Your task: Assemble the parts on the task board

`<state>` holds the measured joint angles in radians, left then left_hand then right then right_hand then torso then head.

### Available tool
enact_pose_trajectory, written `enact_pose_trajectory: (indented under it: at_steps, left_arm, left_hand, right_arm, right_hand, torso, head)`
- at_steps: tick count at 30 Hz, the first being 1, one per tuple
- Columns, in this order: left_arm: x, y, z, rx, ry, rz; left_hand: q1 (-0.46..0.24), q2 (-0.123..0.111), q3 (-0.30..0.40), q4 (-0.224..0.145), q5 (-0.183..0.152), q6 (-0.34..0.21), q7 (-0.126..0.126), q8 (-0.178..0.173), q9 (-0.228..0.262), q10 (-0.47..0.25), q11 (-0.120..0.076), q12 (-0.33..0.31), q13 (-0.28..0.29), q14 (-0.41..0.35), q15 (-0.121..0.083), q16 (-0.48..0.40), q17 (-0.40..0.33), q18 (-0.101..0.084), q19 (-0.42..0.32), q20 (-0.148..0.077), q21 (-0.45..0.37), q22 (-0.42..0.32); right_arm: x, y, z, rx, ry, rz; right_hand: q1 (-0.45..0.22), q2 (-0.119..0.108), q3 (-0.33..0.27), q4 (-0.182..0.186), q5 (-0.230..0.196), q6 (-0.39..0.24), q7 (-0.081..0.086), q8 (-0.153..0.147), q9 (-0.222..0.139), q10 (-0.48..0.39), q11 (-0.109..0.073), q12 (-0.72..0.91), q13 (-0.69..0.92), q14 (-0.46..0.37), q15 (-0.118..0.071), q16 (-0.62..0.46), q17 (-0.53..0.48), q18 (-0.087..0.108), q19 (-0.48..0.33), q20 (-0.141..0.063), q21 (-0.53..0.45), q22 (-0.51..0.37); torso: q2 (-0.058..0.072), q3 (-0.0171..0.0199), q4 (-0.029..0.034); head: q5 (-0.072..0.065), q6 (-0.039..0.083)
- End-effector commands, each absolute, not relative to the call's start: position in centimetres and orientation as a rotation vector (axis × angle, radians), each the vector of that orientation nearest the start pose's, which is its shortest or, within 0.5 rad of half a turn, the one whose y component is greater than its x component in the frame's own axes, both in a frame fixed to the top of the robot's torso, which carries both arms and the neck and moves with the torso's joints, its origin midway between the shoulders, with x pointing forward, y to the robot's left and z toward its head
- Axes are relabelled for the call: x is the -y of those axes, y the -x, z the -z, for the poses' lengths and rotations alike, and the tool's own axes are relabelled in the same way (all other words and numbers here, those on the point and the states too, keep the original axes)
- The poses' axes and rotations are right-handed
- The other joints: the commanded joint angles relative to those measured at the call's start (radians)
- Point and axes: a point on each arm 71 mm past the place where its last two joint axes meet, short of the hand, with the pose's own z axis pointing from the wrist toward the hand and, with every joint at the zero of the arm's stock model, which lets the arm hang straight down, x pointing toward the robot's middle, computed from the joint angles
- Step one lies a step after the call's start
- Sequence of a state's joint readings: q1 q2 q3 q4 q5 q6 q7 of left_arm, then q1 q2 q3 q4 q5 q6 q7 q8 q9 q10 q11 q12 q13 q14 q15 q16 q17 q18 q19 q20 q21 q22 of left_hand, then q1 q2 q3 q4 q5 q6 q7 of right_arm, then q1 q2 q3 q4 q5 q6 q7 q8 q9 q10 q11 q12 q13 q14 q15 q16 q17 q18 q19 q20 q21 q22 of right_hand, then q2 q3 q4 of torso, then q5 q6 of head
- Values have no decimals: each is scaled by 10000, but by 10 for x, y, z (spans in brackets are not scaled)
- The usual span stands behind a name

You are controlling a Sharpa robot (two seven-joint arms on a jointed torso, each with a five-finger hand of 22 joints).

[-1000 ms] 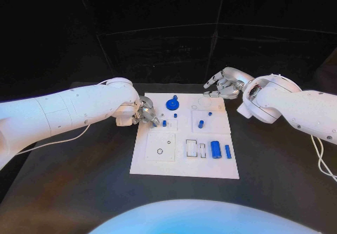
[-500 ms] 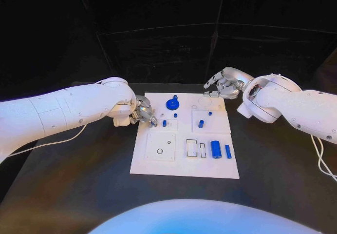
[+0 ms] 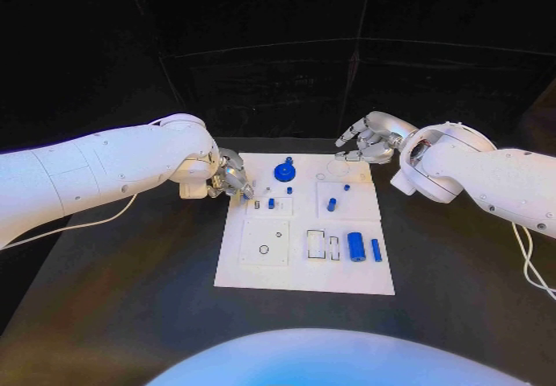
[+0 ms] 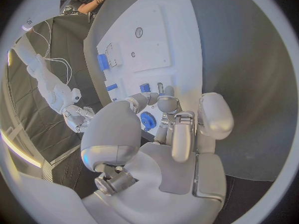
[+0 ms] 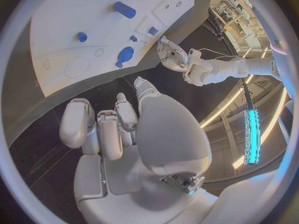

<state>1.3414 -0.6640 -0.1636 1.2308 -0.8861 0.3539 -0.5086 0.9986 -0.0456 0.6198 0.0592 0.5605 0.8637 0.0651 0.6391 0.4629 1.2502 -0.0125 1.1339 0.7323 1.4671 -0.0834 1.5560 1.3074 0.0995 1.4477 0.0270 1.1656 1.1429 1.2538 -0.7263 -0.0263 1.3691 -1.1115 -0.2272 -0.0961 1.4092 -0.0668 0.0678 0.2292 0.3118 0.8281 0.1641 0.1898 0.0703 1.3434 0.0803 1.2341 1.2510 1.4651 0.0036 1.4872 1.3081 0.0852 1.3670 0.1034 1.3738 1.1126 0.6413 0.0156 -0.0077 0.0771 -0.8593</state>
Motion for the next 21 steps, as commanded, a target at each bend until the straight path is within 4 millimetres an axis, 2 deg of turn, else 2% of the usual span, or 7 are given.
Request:
enact_pose_trajectory:
  at_steps: [1,6,9,12,14,18,21]
  left_arm:
    - [-211,-522,220,-26357,1491,3592]
    - [-207,-525,217,-27304,946,3725]
    - [-204,-526,215,-27927,377,3598]
    - [-200,-528,215,-28457,3,3335]
    - [-197,-530,214,-28682,-158,3152]
    - [-191,-535,214,-28845,-378,2734]
    - [-186,-539,214,-28763,-487,2437]
  left_hand:
    - [28,181,1024,-998,-121,31,38,49,-23,-97,9,-56,-41,886,74,-74,1962,22,-76,22,-82,-50]
    - [155,418,1102,-929,-1389,-179,98,37,-41,-269,69,-193,-237,861,121,-116,1856,52,-141,66,-254,-185]
    - [173,493,1150,-879,-1804,-275,129,68,-30,-376,104,-264,-355,854,145,-128,1829,67,-172,90,-335,-248]
    - [318,758,1435,-841,-3688,-533,178,122,10,-531,145,-330,-471,851,174,-132,1826,75,-216,130,-438,-317]
    - [357,889,1627,-779,-4528,-694,219,205,65,-709,189,-429,-660,841,215,-143,1799,96,-251,150,-527,-389]
    - [327,962,1797,-652,-5080,-909,261,465,233,-824,231,-396,-727,842,254,-137,1815,100,-246,194,-539,-379]
    - [285,980,1784,-560,-5137,-993,258,582,331,-818,225,-337,-672,845,245,-130,1834,101,-245,190,-547,-380]
  right_arm:
    - [186,-524,170,-17856,-1283,-7912]
    - [185,-525,170,-17868,-1273,-7921]
    - [184,-525,171,-17871,-1267,-7929]
    - [183,-525,171,-17872,-1257,-7943]
    - [183,-525,171,-17873,-1249,-7956]
    - [182,-525,171,-17870,-1239,-7971]
    - [181,-525,171,-17871,-1231,-7983]
  right_hand:
    - [-39,33,-66,-10,63,75,4,38,-11,11,-63,14,-8,697,-78,-53,1016,24,-45,-20,-48,-12]
    - [-28,32,-73,-23,69,74,2,46,-15,14,-66,23,-4,696,-81,-59,1009,24,-46,-24,-53,-17]
    - [-28,32,-73,-23,69,74,2,46,-15,14,-66,23,-4,696,-81,-59,1009,24,-46,-24,-53,-17]
    - [-28,32,-73,-23,69,74,2,46,-15,14,-66,23,-4,696,-81,-59,1009,24,-46,-24,-53,-17]
    - [-28,32,-73,-23,69,74,2,46,-15,14,-66,23,-4,696,-81,-59,1009,24,-46,-24,-53,-17]
    - [-28,32,-73,-23,69,74,2,46,-15,14,-66,23,-4,696,-81,-59,1009,24,-46,-24,-53,-17]
    - [-28,32,-73,-23,69,74,2,46,-15,14,-66,23,-4,696,-81,-59,1009,24,-46,-24,-53,-17]
  torso:
    - [11,5,-11]
    - [4,-1,-11]
    - [11,0,-10]
    - [12,5,-14]
    - [8,9,-15]
    - [4,7,-12]
    - [8,7,-9]
  head:
    - [4,-14]
    - [-18,-23]
    - [-19,-29]
    - [-15,-44]
    - [-4,-43]
    - [-6,-47]
    - [13,-59]
